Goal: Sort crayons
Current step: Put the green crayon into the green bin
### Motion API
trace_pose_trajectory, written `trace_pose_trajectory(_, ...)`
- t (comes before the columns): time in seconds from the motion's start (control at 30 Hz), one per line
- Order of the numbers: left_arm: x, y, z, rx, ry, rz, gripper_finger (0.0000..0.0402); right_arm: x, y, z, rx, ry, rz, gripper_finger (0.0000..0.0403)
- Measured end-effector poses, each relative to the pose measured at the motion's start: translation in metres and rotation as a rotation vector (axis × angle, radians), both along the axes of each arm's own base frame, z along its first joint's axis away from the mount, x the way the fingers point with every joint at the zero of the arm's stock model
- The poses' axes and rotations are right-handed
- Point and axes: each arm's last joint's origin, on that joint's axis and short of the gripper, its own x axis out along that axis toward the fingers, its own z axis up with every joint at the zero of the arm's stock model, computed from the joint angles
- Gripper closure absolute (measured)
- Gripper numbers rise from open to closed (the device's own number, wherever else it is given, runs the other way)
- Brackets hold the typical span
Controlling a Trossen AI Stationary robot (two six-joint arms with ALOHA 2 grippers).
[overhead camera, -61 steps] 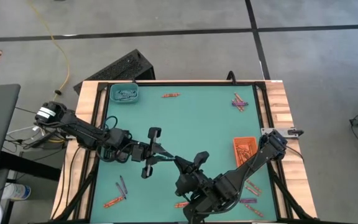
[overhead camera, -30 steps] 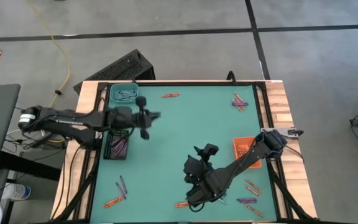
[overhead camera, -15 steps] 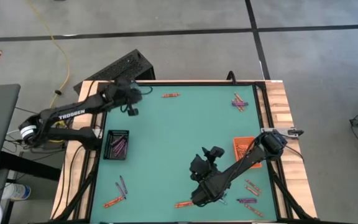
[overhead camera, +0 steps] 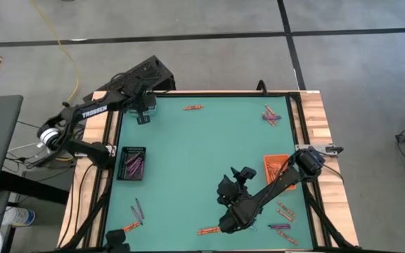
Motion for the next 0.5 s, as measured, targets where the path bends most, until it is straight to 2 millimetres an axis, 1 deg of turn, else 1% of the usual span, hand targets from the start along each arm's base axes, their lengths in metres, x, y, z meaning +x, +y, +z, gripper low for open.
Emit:
trace_pose_trajectory(0.27, 0.005, 0.007, -0.015, -0.009, 0.068, 0.01, 0.0385, -0.005, 0.007, 0.0, 0.02, -0.003, 0.0, 0.02)
trace_pose_trajectory(0.37, 0.005, 0.007, -0.016, -0.021, 0.062, 0.002, 0.0381, -0.006, 0.008, 0.0, 0.026, -0.008, -0.003, 0.02)
trace_pose_trajectory(0.5, 0.005, 0.007, -0.016, -0.021, 0.054, 0.018, 0.0352, -0.008, 0.011, -0.001, 0.037, -0.007, -0.005, 0.02)
